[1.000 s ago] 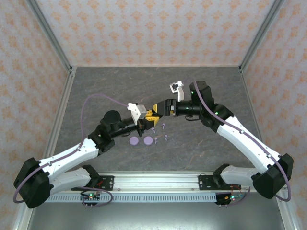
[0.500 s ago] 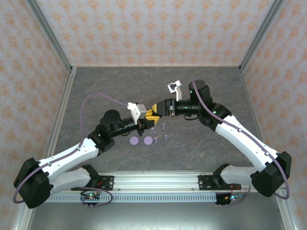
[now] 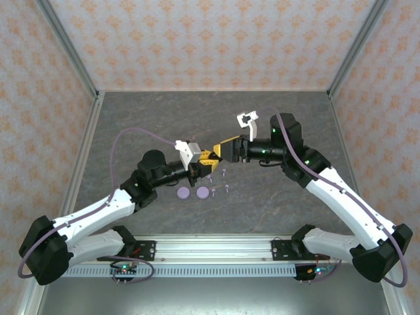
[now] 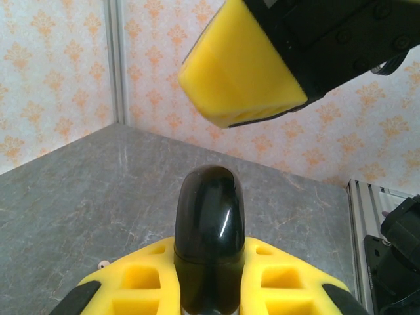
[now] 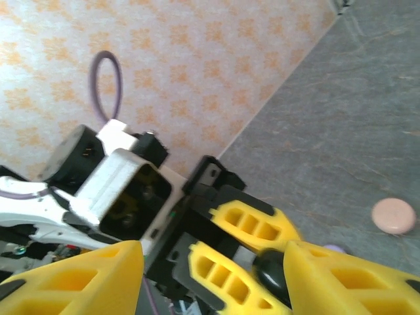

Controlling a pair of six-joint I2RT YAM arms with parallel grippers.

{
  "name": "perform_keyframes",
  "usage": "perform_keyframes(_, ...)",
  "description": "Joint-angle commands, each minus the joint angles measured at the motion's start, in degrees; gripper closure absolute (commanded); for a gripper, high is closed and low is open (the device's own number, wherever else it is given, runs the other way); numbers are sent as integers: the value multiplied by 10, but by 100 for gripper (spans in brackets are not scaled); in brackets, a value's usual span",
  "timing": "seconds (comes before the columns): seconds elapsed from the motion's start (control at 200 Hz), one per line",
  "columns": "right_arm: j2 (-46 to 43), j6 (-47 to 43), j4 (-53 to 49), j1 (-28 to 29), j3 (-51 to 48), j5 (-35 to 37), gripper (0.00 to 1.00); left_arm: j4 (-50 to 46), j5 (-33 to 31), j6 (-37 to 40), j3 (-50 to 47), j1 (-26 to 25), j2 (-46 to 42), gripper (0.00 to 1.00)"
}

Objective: Insert wireless bluetooth earbuds into charging case

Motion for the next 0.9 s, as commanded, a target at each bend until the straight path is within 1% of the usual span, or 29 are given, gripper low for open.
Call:
perform_keyframes(0.0, -8, -31, -61, 1, 21, 81, 41, -12, -21, 1, 19, -4, 0, 100)
perform_keyframes(0.03, -11, -31, -72, 1, 25, 106, 40, -19, -27, 1, 21, -5, 1, 100)
perform_keyframes(0.095, -23, -27, -95, -5, 24, 184, 37, -36, -44, 3, 27, -4, 4, 100)
perform_keyframes(0.19, -47, -15, -113, -18, 3, 289, 26, -70, -82, 8, 38, -4, 17, 100)
perform_keyframes(0.24, -63, -6, -105, -31, -18, 312, 20, -91, -106, 9, 46, 0, 29, 100)
perform_keyframes(0.285, -78, 10, -91, -42, -44, 327, 14, -106, -114, 4, 56, 8, 44, 100)
perform_keyframes(0.39, -111, 41, -54, -58, -103, 354, 0, -123, -99, -29, 80, 40, 89, 100)
perform_keyframes(0.475, -130, 59, -36, -60, -142, 388, 1, -145, -97, -51, 109, 63, 137, 100)
perform_keyframes(0.596, -145, 82, -18, -60, -183, 419, 1, -203, -121, -73, 173, 85, 223, 100)
perform_keyframes(0.706, -141, 87, -17, -60, -195, 420, 1, -230, -124, -105, 226, 110, 304, 100)
perform_keyframes(0.786, -136, 86, -18, -61, -199, 416, 1, -244, -107, -133, 267, 128, 361, 100)
perform_keyframes(0.896, -130, 87, -9, -60, -212, 404, 1, -270, -98, -154, 323, 136, 426, 99)
